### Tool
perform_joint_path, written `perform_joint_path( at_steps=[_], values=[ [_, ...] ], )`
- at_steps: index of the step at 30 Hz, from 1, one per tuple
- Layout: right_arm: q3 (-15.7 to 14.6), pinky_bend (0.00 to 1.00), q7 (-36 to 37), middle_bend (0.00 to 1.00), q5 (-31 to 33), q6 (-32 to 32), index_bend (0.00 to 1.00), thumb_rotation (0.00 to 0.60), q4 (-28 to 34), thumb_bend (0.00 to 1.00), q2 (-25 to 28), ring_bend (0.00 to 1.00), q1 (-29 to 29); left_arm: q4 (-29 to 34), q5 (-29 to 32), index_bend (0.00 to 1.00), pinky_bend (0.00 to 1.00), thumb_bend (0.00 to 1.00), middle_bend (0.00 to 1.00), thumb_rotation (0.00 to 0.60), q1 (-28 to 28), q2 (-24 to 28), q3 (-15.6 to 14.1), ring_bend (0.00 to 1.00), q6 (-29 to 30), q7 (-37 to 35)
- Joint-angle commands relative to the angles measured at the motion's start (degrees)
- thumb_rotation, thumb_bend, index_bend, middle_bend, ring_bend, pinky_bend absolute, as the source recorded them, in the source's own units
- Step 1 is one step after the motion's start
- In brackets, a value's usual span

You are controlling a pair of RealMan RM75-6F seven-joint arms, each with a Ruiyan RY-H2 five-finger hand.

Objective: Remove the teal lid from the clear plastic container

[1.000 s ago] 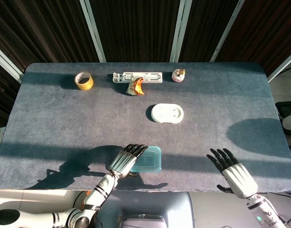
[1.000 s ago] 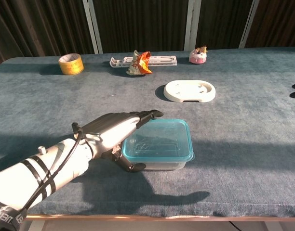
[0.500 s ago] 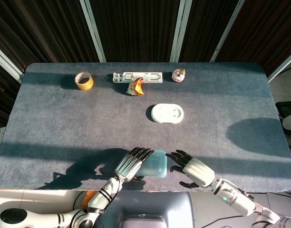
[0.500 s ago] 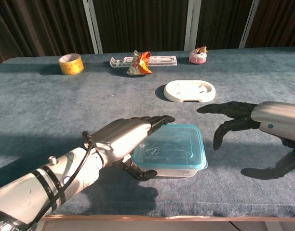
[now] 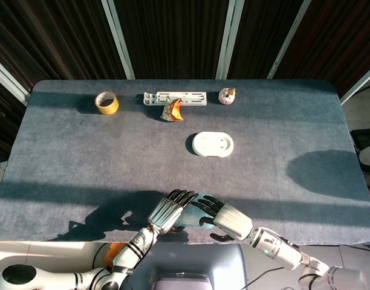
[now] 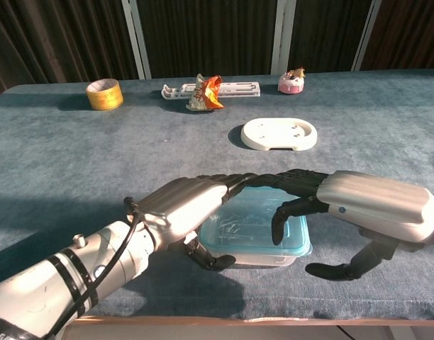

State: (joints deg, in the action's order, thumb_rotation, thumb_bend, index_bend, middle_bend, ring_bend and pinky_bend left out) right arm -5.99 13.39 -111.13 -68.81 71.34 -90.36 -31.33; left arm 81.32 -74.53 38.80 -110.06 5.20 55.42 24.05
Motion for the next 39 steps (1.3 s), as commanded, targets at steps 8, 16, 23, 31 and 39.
perform_joint_path(
  at_steps=[8, 16, 23, 31, 39],
  values=[
    [0.0, 0.00, -1.8, 0.00, 1.9, -0.2, 0.53, 0.600, -1.1, 0.44, -1.4, 0.00, -0.8, -0.6, 0.3, 0.00, 0.45, 0.24, 0.15, 0.600, 0.3, -0.2, -0.1, 0.38, -0.1, -0.1],
    [-0.3, 0.00, -1.3, 0.00, 2.9, -1.2, 0.55, 0.600, -0.7, 0.44, -1.3, 0.00, -1.2, -0.8, -0.8, 0.00, 0.45, 0.24, 0.14, 0.600, 0.4, -0.3, -0.7, 0.38, 0.5, -0.1],
    [-0.7, 0.00, -1.7, 0.00, 3.7, -1.2, 0.54, 0.600, -0.7, 0.44, -1.2, 0.00, -1.5, -1.7, -1.6, 0.00, 0.45, 0.24, 0.14, 0.600, 0.4, -0.9, -1.2, 0.38, 0.8, -0.3],
    [-1.6, 0.00, -2.9, 0.00, 3.4, -2.0, 0.52, 0.600, -1.3, 0.44, -1.0, 0.00, -1.5, -1.9, -1.9, 0.00, 0.45, 0.24, 0.14, 0.600, 0.4, -0.9, -1.2, 0.38, 0.9, -0.6],
    [-2.0, 0.00, -3.5, 0.00, 3.7, -2.5, 0.51, 0.600, -3.6, 0.44, -2.4, 0.00, -1.2, -2.1, -2.2, 0.00, 0.44, 0.24, 0.14, 0.600, 0.4, -1.0, -1.5, 0.38, 0.9, -0.5]
  ],
)
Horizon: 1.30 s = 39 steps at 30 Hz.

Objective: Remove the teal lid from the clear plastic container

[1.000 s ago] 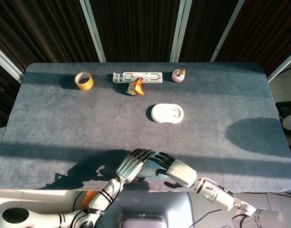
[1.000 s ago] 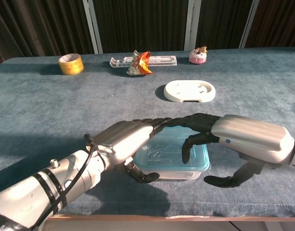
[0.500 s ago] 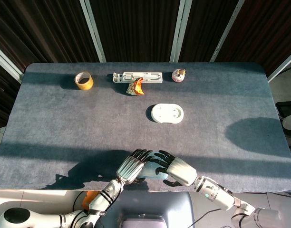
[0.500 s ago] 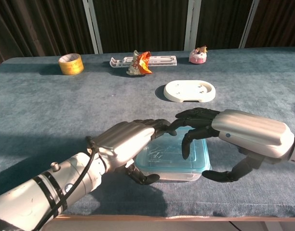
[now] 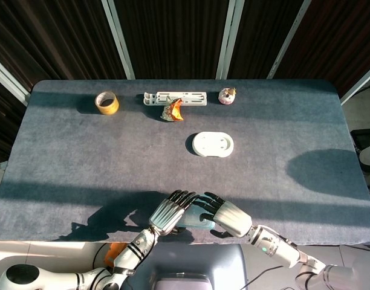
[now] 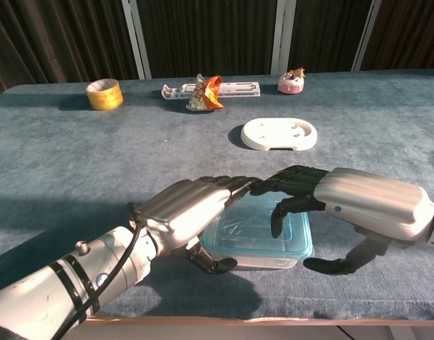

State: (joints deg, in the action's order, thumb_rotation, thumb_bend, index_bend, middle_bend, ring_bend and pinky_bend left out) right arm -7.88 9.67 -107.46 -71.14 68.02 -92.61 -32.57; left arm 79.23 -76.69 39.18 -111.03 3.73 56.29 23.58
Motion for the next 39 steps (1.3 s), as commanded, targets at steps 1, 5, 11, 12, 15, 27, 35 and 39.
perform_joint_path(
  at_steps=[1, 5, 11, 12, 15, 27, 35, 39],
  values=[
    [-0.1, 0.00, 0.3, 0.00, 0.1, -0.4, 0.51, 0.600, -0.4, 0.44, -0.2, 0.00, 0.0, 0.0, 0.0, 0.00, 0.44, 0.24, 0.14, 0.600, 0.0, 0.0, 0.0, 0.38, 0.0, 0.0],
    [-0.2, 0.00, 0.8, 0.00, 0.0, -1.2, 0.52, 0.600, -0.5, 0.44, 0.1, 0.00, 0.0, -0.1, 0.0, 0.00, 0.45, 0.24, 0.14, 0.600, 0.0, 0.1, 0.0, 0.38, -0.1, -0.1],
    [-0.6, 0.00, 1.4, 0.00, -0.1, -1.5, 0.52, 0.600, -0.2, 0.44, 0.5, 0.00, -0.1, -0.3, 0.0, 0.00, 0.45, 0.24, 0.14, 0.600, 0.1, 0.1, 0.1, 0.39, -0.3, -0.2],
    [-0.6, 0.00, 1.4, 0.00, -0.1, -1.5, 0.52, 0.600, -0.2, 0.44, 0.5, 0.00, -0.1, -0.4, 0.0, 0.00, 0.45, 0.24, 0.14, 0.600, 0.1, 0.1, 0.1, 0.39, -0.4, -0.2],
    [-0.8, 0.00, 1.3, 0.00, -0.1, -1.6, 0.52, 0.600, -0.3, 0.44, 0.6, 0.00, 0.0, -0.6, 0.0, 0.00, 0.45, 0.24, 0.14, 0.600, 0.1, 0.0, 0.1, 0.39, -0.4, -0.2],
    [-1.5, 0.00, 1.6, 0.00, -0.4, -2.8, 0.52, 0.600, -0.1, 0.44, 1.1, 0.00, 0.2, -1.1, 0.0, 0.00, 0.46, 0.24, 0.14, 0.600, 0.2, -0.2, 0.1, 0.40, -0.6, -0.4],
    [-1.8, 0.00, 1.2, 0.00, -0.5, -2.5, 0.52, 0.600, -0.2, 0.44, 0.7, 0.00, 0.1, -1.3, 0.0, 0.00, 0.46, 0.24, 0.14, 0.600, 0.2, -0.3, 0.2, 0.40, -0.6, -0.4],
    [-1.8, 0.00, 1.1, 0.00, -0.3, -2.3, 0.52, 0.600, -0.4, 0.44, 0.5, 0.00, 0.1, -1.4, 0.0, 0.00, 0.46, 0.24, 0.14, 0.600, 0.2, -0.3, 0.1, 0.40, -0.6, -0.5]
  ],
)
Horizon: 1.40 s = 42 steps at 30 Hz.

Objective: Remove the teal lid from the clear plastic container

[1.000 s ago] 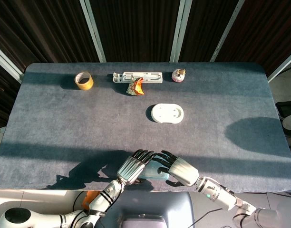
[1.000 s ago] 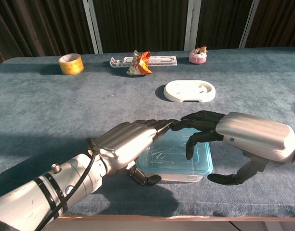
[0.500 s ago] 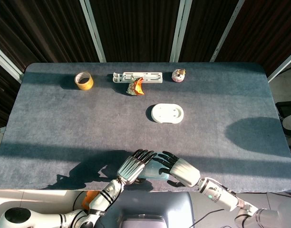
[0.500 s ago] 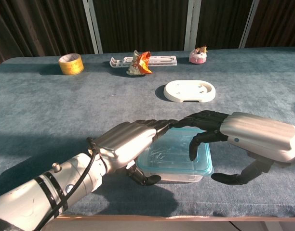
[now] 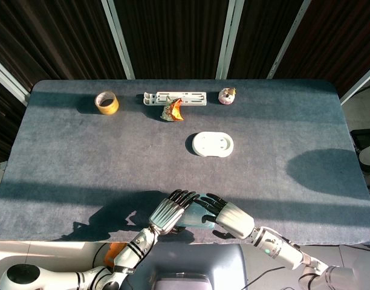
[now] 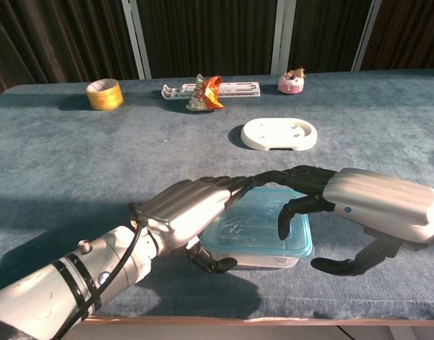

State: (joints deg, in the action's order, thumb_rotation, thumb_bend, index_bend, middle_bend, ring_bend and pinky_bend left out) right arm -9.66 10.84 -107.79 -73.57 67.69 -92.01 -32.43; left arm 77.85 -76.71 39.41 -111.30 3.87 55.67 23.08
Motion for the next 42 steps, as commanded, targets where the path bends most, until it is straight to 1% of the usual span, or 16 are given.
perform_joint_path(
  at_steps=[1, 15, 29, 42],
  values=[
    [0.0, 0.00, -0.2, 0.00, 0.1, 0.2, 0.53, 0.600, -0.1, 0.44, -0.2, 0.00, 0.0, -0.1, 0.0, 0.00, 0.46, 0.24, 0.14, 0.600, 0.0, -0.1, 0.0, 0.40, 0.0, 0.0],
    [1.1, 0.00, -0.7, 0.00, 1.2, 0.4, 0.55, 0.600, 0.1, 0.44, -2.1, 0.00, -0.1, -0.2, -0.9, 0.00, 0.46, 0.24, 0.14, 0.600, -0.1, -0.2, -0.3, 0.40, 0.4, -0.5],
    [1.5, 0.00, -0.1, 0.00, 1.8, -0.6, 0.56, 0.600, 0.7, 0.44, -0.8, 0.00, 0.0, -1.1, -1.8, 0.00, 0.46, 0.24, 0.14, 0.600, -0.3, -0.5, -0.8, 0.41, 0.6, -1.0],
    [2.2, 0.00, 0.1, 0.00, 1.6, -1.8, 0.57, 0.600, 0.9, 0.44, -0.8, 0.00, -0.1, -1.4, -3.0, 0.00, 0.46, 0.24, 0.12, 0.600, -0.5, -0.6, -1.3, 0.41, 1.0, -1.8]
  ],
)
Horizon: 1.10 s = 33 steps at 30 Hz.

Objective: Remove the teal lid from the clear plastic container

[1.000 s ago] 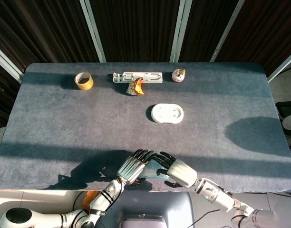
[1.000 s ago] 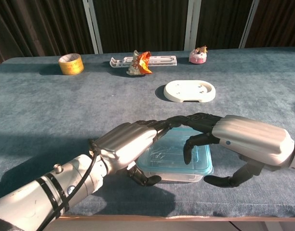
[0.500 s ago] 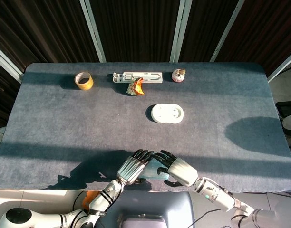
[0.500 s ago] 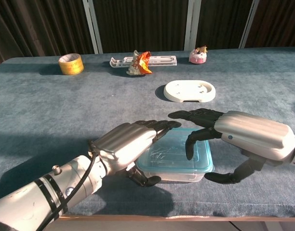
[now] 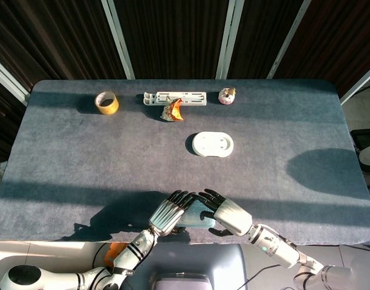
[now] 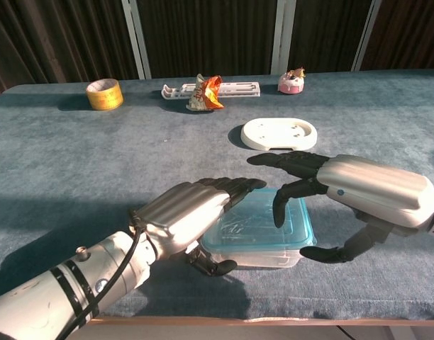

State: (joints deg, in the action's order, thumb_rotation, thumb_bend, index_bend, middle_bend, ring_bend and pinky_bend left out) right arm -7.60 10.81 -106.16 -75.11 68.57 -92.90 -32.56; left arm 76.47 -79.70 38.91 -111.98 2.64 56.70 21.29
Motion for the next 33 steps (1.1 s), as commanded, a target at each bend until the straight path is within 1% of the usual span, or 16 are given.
perform_joint_path(
  at_steps=[1, 11, 18, 22, 25, 27, 28, 32, 33],
  values=[
    [0.3, 0.00, 0.1, 0.00, 0.0, -0.6, 0.57, 0.600, 0.1, 0.44, 0.2, 0.00, 0.0, 0.0, -0.1, 0.00, 0.46, 0.24, 0.12, 0.600, -0.1, 0.1, 0.0, 0.41, 0.0, -0.1],
    [1.3, 0.00, -0.7, 0.00, 0.0, -1.6, 0.58, 0.600, 0.8, 0.45, 1.0, 0.00, -0.1, 0.1, -0.6, 0.00, 0.46, 0.24, 0.12, 0.600, -0.3, 0.1, -0.2, 0.41, 0.2, -0.2],
    [2.1, 0.00, -1.5, 0.00, 0.5, -1.1, 0.58, 0.600, 0.0, 0.47, 0.2, 0.00, -0.6, 0.1, -1.6, 0.00, 0.46, 0.25, 0.12, 0.600, -0.5, 0.4, -0.3, 0.41, 1.0, -1.1],
    [2.1, 0.00, -1.3, 0.00, 0.4, -1.2, 0.61, 0.600, -0.8, 0.49, -0.5, 0.00, -0.6, 0.0, -2.4, 0.00, 0.45, 0.25, 0.12, 0.600, -0.5, 0.4, -0.5, 0.40, 1.2, -2.1],
    [2.0, 0.00, -0.8, 0.01, -0.3, -2.6, 0.65, 0.600, -1.7, 0.53, -1.2, 0.00, -0.4, -0.3, -3.4, 0.00, 0.38, 0.25, 0.11, 0.600, -0.6, 0.3, -0.6, 0.35, 2.0, -2.9],
    [1.9, 0.00, -0.3, 0.03, -0.5, -3.4, 0.68, 0.600, -2.4, 0.58, -1.6, 0.00, -0.2, -0.6, -4.4, 0.00, 0.30, 0.25, 0.10, 0.600, -0.6, 0.2, -0.8, 0.27, 2.5, -4.6],
    [1.9, 0.00, 0.0, 0.03, -0.6, -3.8, 0.69, 0.600, -2.8, 0.59, -1.8, 0.00, -0.1, -0.8, -5.0, 0.00, 0.28, 0.25, 0.09, 0.600, -0.5, 0.2, -0.8, 0.24, 2.8, -5.6],
    [1.7, 0.00, 0.9, 0.05, -0.8, -4.7, 0.72, 0.600, -4.4, 0.64, -2.6, 0.00, 0.2, -3.4, -8.8, 0.00, 0.11, 0.25, 0.01, 0.600, 0.1, -0.5, -1.3, 0.05, 4.8, -10.8],
    [1.7, 0.00, 1.0, 0.05, -0.8, -4.8, 0.72, 0.600, -4.6, 0.64, -2.7, 0.00, 0.3, -4.0, -9.5, 0.00, 0.08, 0.25, 0.01, 0.600, 0.3, -0.6, -1.3, 0.02, 5.2, -12.0]
  ],
)
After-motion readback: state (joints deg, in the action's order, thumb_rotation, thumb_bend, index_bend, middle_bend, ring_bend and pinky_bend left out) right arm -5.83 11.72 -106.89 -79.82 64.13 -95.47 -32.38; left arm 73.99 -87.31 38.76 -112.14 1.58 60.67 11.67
